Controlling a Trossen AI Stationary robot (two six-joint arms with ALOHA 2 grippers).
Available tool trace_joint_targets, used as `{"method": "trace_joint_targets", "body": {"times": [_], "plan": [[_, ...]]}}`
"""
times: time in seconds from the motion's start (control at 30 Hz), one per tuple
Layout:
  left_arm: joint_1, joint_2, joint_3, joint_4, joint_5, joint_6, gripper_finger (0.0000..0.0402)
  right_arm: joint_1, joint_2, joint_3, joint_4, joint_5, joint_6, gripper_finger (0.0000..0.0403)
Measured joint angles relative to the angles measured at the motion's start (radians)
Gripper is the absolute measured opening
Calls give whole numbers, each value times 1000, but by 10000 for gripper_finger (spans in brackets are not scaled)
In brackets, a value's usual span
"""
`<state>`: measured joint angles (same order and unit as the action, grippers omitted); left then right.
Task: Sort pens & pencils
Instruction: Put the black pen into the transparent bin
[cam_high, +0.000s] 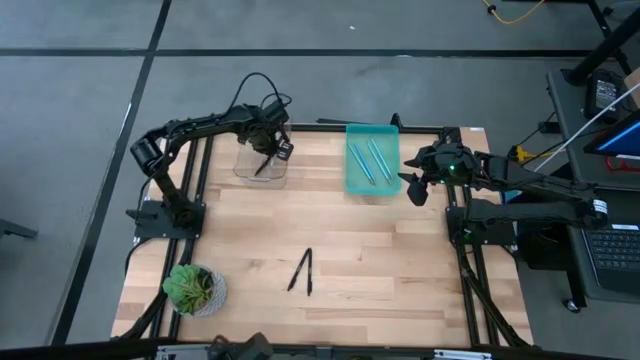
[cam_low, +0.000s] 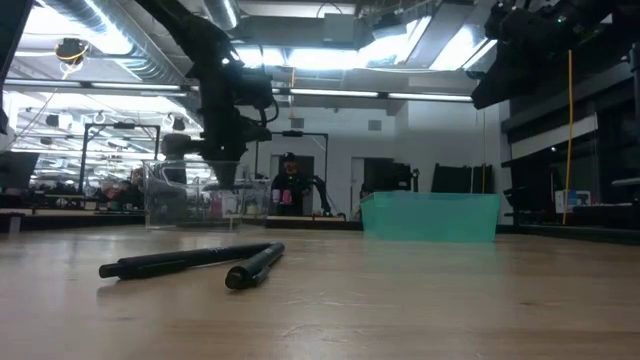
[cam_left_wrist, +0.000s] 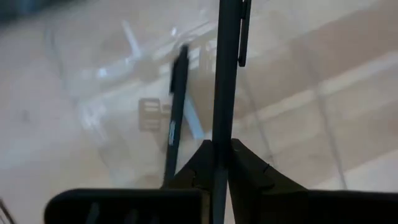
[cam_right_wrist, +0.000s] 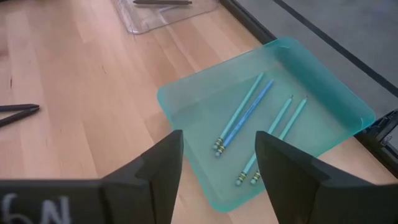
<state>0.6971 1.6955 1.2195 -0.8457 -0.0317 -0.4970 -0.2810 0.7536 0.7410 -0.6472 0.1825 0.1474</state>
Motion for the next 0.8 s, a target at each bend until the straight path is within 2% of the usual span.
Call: {"method": "trace_joint_targets", "body": {"times": [0.2, 0.47, 0.53, 0.67, 0.8], "plan": [[7, 0, 57, -36, 0, 268, 16, 0, 0, 0, -1, 0, 0, 202], [55, 0, 91, -196, -7, 425, 16, 0, 0, 0, -3, 0, 0, 202], [64, 0, 91, -198, -7, 387, 16, 0, 0, 0, -3, 0, 0, 202], [74, 0, 91, -180, -68, 82, 16, 0, 0, 0, -2, 0, 0, 202], [74, 2, 91, -186, -114, -81, 16, 0, 0, 0, -2, 0, 0, 202]]}}
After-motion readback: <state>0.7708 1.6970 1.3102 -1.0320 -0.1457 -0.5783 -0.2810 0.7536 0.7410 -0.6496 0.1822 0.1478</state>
